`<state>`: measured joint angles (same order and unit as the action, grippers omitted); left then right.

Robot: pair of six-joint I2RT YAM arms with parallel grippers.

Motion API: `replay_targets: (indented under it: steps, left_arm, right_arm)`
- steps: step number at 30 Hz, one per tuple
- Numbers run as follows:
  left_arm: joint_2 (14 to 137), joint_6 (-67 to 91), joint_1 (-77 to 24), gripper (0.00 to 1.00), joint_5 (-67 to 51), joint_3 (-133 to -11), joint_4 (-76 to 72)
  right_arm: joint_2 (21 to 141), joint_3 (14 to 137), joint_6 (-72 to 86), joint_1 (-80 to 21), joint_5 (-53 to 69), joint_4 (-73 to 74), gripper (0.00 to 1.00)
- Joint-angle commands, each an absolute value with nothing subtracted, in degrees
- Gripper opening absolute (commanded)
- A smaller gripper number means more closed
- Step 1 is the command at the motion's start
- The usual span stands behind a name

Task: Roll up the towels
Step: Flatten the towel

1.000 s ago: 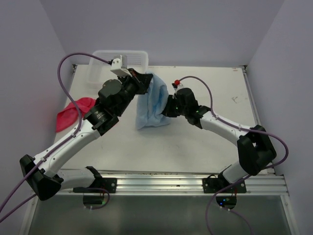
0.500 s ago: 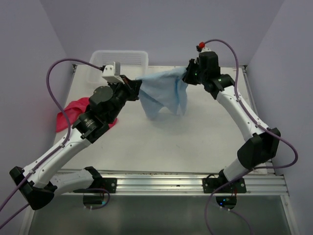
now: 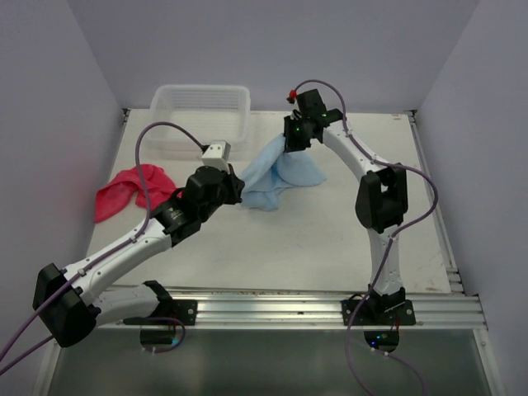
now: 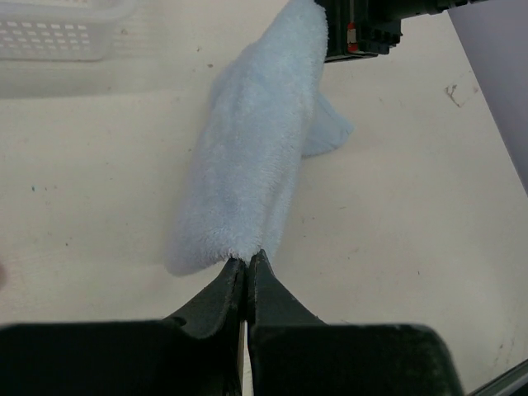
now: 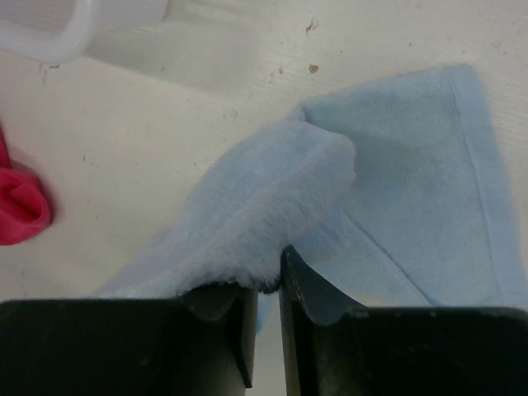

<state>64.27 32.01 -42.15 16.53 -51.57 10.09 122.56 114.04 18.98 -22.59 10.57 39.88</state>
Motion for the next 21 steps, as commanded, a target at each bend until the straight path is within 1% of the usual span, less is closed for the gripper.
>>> replay_targets:
  steps: [1, 2, 4, 5, 7, 8, 9, 11, 12, 13, 15, 18, 21]
  left_arm:
    - [64.2, 33.7, -42.4, 0.0, 16.1, -51.2, 9.3]
    - [64.0, 33.7, -42.4, 0.0, 16.6, -51.1, 10.1]
    - [63.5, 33.8, -42.4, 0.0, 18.4, -50.9, 10.6]
    - [63.4, 33.9, -42.4, 0.0, 19.1, -50.6, 11.0]
    - [63.1, 34.1, -42.4, 0.0, 21.2, -50.5, 11.8]
    - [63.1, 34.6, -42.4, 0.0, 22.3, -50.6, 13.0]
    - [63.2, 34.9, -42.4, 0.0, 24.8, -50.7, 13.7]
    - [63.5, 36.0, -42.4, 0.0, 27.1, -50.7, 15.7]
    - [63.6, 36.5, -42.4, 0.0, 28.5, -50.7, 16.3]
    - [63.5, 36.7, -42.4, 0.0, 28.7, -50.5, 16.4]
    - [63.2, 37.6, -42.4, 0.0, 28.7, -49.2, 16.4]
    - [61.3, 38.8, -42.4, 0.0, 28.7, -46.4, 15.7]
    - [59.2, 39.2, -42.4, 0.0, 29.0, -44.2, 16.1]
  right_arm:
    - [124.8, 121.4, 16.2, -22.6, 15.9, 43.1, 0.2]
    - [126.2, 122.3, 15.8, -22.5, 15.8, 44.5, 0.45]
    - [126.3, 122.8, 15.4, -22.5, 13.3, 44.9, 0.57]
    - [125.1, 122.3, 15.4, -22.5, 12.6, 44.7, 0.59]
    - [123.1, 119.2, 15.6, -22.5, 11.0, 44.0, 0.61]
    - [120.3, 117.6, 16.1, -22.5, 8.2, 43.3, 0.61]
    - [118.3, 112.6, 16.8, -22.5, 7.1, 42.2, 0.61]
    - [114.5, 106.1, 19.1, -22.4, 5.4, 37.7, 0.56]
    - [110.7, 99.3, 20.0, -22.4, 5.3, 36.0, 0.53]
    - [109.3, 95.9, 22.0, -22.3, 5.4, 34.3, 0.47]
    - [106.5, 88.5, 23.5, -22.3, 5.0, 30.5, 0.45]
    - [106.7, 83.7, 26.9, -21.2, 1.9, 29.3, 0.47]
    - [108.5, 80.8, 30.8, -17.9, 3.2, 27.2, 0.47]
